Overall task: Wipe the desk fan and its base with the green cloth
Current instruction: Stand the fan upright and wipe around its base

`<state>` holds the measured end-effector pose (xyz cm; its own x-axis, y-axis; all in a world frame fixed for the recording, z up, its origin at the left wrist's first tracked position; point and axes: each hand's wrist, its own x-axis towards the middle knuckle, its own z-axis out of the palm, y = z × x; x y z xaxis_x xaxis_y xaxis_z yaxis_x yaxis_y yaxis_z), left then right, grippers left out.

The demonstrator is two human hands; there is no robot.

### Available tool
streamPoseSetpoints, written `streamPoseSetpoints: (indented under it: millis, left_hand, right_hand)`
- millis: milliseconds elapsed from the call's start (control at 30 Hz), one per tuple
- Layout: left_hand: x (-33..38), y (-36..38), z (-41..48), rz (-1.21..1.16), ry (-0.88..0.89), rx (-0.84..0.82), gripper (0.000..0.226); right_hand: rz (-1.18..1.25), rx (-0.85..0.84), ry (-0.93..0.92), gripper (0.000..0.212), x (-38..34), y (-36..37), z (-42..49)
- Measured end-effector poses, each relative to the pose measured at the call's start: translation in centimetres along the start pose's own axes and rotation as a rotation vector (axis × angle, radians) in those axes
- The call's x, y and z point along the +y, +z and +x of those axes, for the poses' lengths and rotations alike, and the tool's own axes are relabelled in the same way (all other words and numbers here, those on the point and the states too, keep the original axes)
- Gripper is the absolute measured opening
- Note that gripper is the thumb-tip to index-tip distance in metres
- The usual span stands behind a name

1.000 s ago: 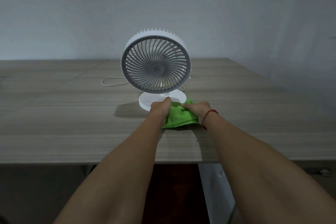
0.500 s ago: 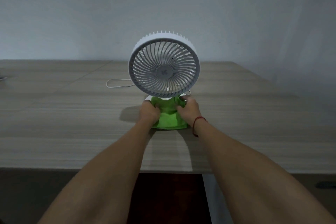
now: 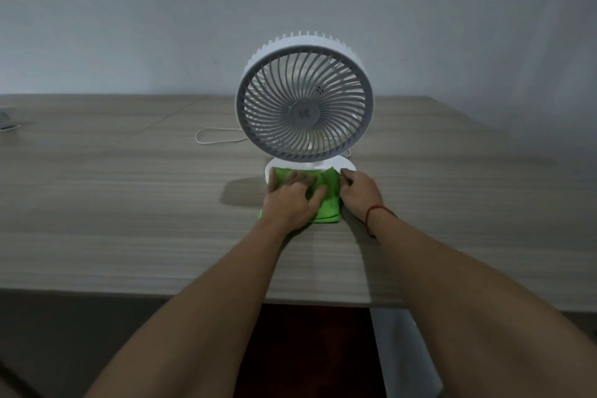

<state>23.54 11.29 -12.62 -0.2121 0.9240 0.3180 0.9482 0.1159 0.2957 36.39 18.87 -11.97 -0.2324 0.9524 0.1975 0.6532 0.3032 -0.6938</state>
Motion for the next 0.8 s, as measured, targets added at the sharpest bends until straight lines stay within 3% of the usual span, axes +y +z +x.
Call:
streamPoseSetpoints:
  millis: [100,200,333,533,800]
  left_hand:
    - [-1.3,-0.2,0.7,0.075,0.033,-0.129,0.073]
    - [-2.7,-0.5,1.6,0.079,0.005,-0.196,0.073]
    - [-3.9,-0.2,2.9,0.028,-0.023,-0.179,0.069]
    - [-5.9,-0.1,6.4,0.022,-0.18,-0.164,0.073]
    - [-5.6,-0.1,6.8,0.042,-0.138,-0.181,0.067]
  right_hand:
    - [0.016,0.022,-0.011,0.035,0.1,0.1,0.1]
    - [0.014,0.03,-0.003,0.034,0.0,0.4,0.1]
    - [0.063,0.059,0.036,0.041,0.0,0.4,0.3]
    - [0.049,0.074,0.03,0.031,0.3,0.7,0.6]
    - [0.019,0.026,-0.01,0.034,0.0,0.2,0.7]
